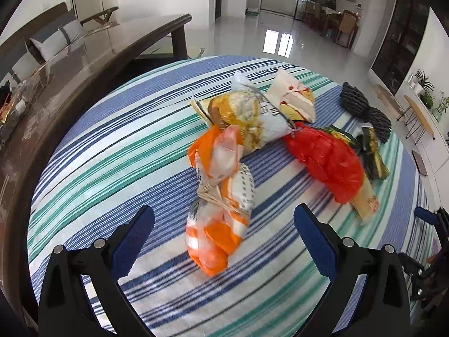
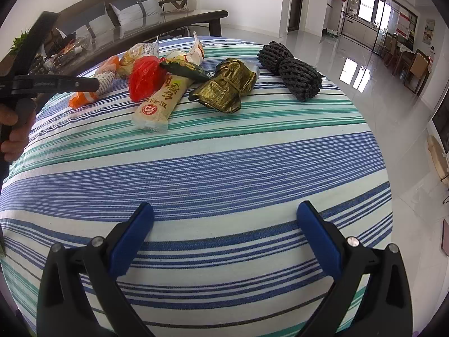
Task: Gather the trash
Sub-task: 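Grasp the orange-and-white tied bag with the left tool while the right tool reaches the black mesh bundle, then lift the black mesh bundle with the right tool while the left tool holds the orange bag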
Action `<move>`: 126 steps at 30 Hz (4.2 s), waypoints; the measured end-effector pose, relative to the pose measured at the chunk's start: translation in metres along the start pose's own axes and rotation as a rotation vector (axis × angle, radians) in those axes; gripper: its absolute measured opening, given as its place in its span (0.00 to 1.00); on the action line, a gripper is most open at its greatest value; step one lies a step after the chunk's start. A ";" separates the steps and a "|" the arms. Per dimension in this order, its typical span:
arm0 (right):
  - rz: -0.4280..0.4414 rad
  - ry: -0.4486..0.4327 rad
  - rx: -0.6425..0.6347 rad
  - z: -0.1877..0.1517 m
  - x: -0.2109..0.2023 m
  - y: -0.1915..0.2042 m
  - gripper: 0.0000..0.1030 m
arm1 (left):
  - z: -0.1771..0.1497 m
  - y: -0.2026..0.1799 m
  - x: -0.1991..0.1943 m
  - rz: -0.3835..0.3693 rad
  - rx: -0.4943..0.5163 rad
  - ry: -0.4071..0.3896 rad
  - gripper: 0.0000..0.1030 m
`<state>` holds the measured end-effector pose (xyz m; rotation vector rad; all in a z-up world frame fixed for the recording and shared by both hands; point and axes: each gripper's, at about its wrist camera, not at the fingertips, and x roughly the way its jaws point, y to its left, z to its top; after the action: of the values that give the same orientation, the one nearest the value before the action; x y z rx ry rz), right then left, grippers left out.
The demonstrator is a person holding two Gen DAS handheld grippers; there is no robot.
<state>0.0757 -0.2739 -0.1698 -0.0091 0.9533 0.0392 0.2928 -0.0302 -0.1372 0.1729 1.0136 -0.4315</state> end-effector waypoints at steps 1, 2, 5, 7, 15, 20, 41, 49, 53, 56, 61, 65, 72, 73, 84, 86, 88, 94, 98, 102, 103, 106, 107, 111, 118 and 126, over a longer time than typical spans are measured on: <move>0.000 0.000 0.000 0.000 0.000 0.000 0.95 | 0.003 0.002 0.007 -0.002 -0.010 0.013 0.96; 0.000 0.000 0.000 0.000 0.000 0.000 0.95 | 0.005 0.002 0.011 -0.003 -0.015 0.019 0.96; 0.000 0.000 0.000 0.000 0.000 0.000 0.95 | 0.007 0.000 0.015 -0.016 -0.010 0.010 0.86; 0.000 0.000 0.000 0.000 0.000 0.000 0.95 | 0.006 -0.002 0.017 -0.042 -0.009 0.017 0.53; 0.000 0.000 0.000 0.000 0.000 0.000 0.95 | -0.035 -0.012 -0.036 -0.017 -0.052 0.017 0.43; 0.000 0.000 0.000 0.000 0.000 0.000 0.95 | -0.081 -0.031 -0.063 -0.068 -0.055 0.020 0.44; -0.089 -0.028 -0.011 0.092 0.012 -0.084 0.94 | -0.112 -0.043 -0.040 0.076 -0.013 -0.049 0.95; -0.074 0.065 -0.092 0.148 0.073 -0.091 0.73 | -0.112 -0.043 -0.039 0.076 -0.016 -0.048 0.96; -0.071 0.071 -0.108 0.157 0.090 -0.091 0.73 | -0.112 -0.043 -0.039 0.076 -0.015 -0.048 0.96; -0.017 0.098 -0.088 0.158 0.097 -0.095 0.42 | -0.112 -0.043 -0.039 0.076 -0.015 -0.048 0.96; -0.039 0.044 0.043 0.143 0.070 -0.114 0.40 | -0.112 -0.043 -0.039 0.076 -0.015 -0.048 0.96; -0.012 0.012 0.193 0.109 0.031 -0.135 0.40 | -0.112 -0.043 -0.039 0.076 -0.015 -0.048 0.96; 0.114 0.000 0.228 0.031 -0.043 -0.092 0.40 | -0.112 -0.043 -0.039 0.076 -0.015 -0.048 0.96; 0.134 -0.002 0.227 0.020 -0.050 -0.080 0.40 | -0.112 -0.043 -0.039 0.076 -0.015 -0.048 0.96; 0.081 -0.061 0.082 -0.024 -0.053 0.024 0.41 | -0.112 -0.042 -0.039 0.076 -0.015 -0.048 0.96; 0.082 -0.056 0.049 -0.031 -0.052 0.035 0.42 | -0.112 -0.042 -0.039 0.076 -0.015 -0.048 0.96; 0.068 -0.059 0.027 -0.033 -0.049 0.041 0.45 | -0.112 -0.042 -0.039 0.076 -0.015 -0.048 0.96; 0.067 -0.045 0.021 -0.040 -0.047 0.043 0.70 | -0.112 -0.042 -0.039 0.076 -0.015 -0.048 0.96; 0.082 -0.030 0.028 -0.044 -0.047 0.043 0.77 | -0.112 -0.042 -0.039 0.076 -0.015 -0.049 0.96; 0.096 -0.017 0.022 -0.048 -0.049 0.043 0.80 | -0.112 -0.042 -0.039 0.076 -0.014 -0.049 0.96; 0.101 -0.014 0.020 -0.049 -0.050 0.043 0.81 | -0.112 -0.042 -0.039 0.076 -0.015 -0.048 0.96; 0.117 -0.012 0.013 -0.050 -0.057 0.042 0.83 | -0.112 -0.042 -0.039 0.076 -0.014 -0.049 0.96; 0.123 -0.013 0.011 -0.051 -0.060 0.041 0.84 | -0.112 -0.042 -0.039 0.075 -0.015 -0.049 0.96; 0.139 -0.025 -0.003 -0.050 -0.079 0.035 0.85 | -0.113 -0.040 -0.041 0.057 -0.018 -0.052 0.96; 0.115 -0.046 0.008 -0.030 -0.106 0.005 0.86 | -0.138 -0.014 -0.072 -0.142 -0.087 -0.094 0.96; 0.183 0.153 -0.165 0.010 -0.048 0.044 0.85 | -0.114 -0.019 -0.061 -0.171 -0.075 -0.011 0.96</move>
<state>0.0551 -0.2306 -0.1246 -0.0781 1.0996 0.2892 0.1678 0.0077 -0.1441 0.0167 1.0355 -0.5486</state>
